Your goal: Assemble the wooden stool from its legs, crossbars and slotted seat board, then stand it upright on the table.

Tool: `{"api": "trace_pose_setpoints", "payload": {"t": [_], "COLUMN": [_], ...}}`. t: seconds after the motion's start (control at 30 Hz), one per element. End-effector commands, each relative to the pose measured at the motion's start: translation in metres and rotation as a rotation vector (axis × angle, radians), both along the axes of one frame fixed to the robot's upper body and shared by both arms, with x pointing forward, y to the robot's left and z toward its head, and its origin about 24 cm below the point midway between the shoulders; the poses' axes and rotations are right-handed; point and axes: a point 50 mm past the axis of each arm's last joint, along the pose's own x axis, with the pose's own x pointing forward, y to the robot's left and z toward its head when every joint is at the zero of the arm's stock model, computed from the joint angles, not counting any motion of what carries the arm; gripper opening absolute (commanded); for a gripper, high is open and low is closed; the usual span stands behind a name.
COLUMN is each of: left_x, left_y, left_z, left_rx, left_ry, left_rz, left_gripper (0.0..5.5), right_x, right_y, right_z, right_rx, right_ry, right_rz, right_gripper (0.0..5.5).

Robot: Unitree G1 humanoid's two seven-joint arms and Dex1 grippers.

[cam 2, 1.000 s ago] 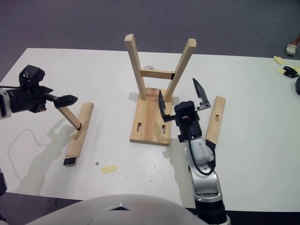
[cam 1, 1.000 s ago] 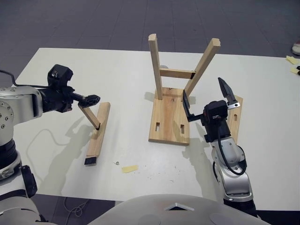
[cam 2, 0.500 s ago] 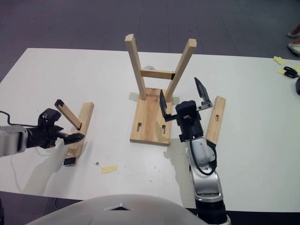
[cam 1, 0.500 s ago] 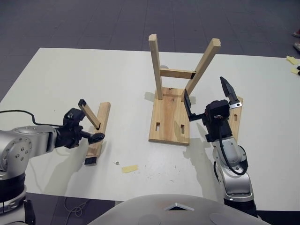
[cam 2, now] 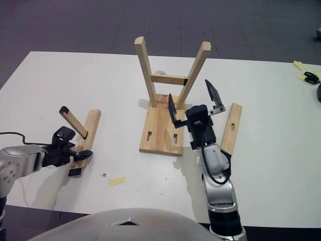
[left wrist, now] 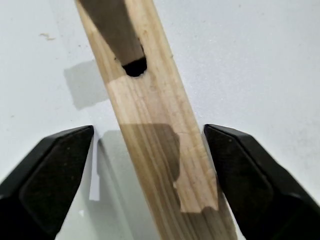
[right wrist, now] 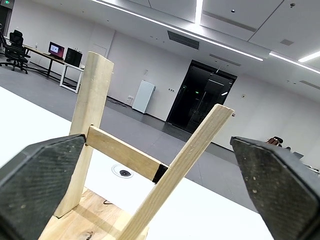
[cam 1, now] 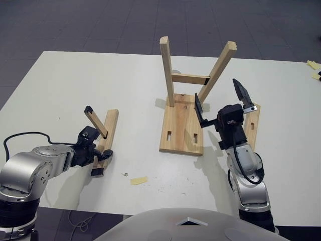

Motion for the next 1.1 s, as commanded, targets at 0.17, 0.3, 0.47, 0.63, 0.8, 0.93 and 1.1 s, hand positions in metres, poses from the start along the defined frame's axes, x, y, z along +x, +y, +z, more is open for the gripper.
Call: {"api": "trace_pose_setpoints", "payload": {"t": [0.17, 0.3, 0.47, 0.63, 0.8, 0.93, 1.1], "left_x": [-0.004, 0.001, 0.006, 0.021, 0.077, 0.101, 0.117], "left_y": [0.007, -0.001, -0.008, -0.001, 0.015, 0.006, 0.004], "left_z": [-0.018, -0.015, -0.006, 0.002, 0.023, 0.051, 0.101], "left_rx": [0.100, 0.119, 0.138, 0.185, 0.192, 0.156, 0.098], "left_ry": [0.052, 0.008, -0.032, -0.122, -0.465, -0.730, -1.050], "left_rz": [-0.055, -0.120, -0.170, -0.124, 0.076, 0.095, 0.172], "left_gripper": [2.75, 2.19, 2.11, 2.11, 2.11, 2.11, 2.11], "right_x": [0.005, 0.008, 0.011, 0.019, 0.022, 0.028, 0.034], "right_y": [-0.002, 0.000, -0.001, -0.002, -0.004, -0.009, -0.027], "right_z": [0.002, 0.003, 0.005, 0.008, 0.008, 0.019, 0.044], "right_rx": [-0.005, -0.003, -0.009, -0.017, -0.022, -0.002, 0.335], "right_ry": [-0.011, -0.015, -0.022, -0.037, -0.026, -0.061, -0.077], "right_rz": [-0.007, 0.002, 0.006, 0.018, 0.011, 0.006, -0.002], "right_gripper": [5.40, 5.40, 5.40, 5.40, 5.40, 5.40, 5.40]}}
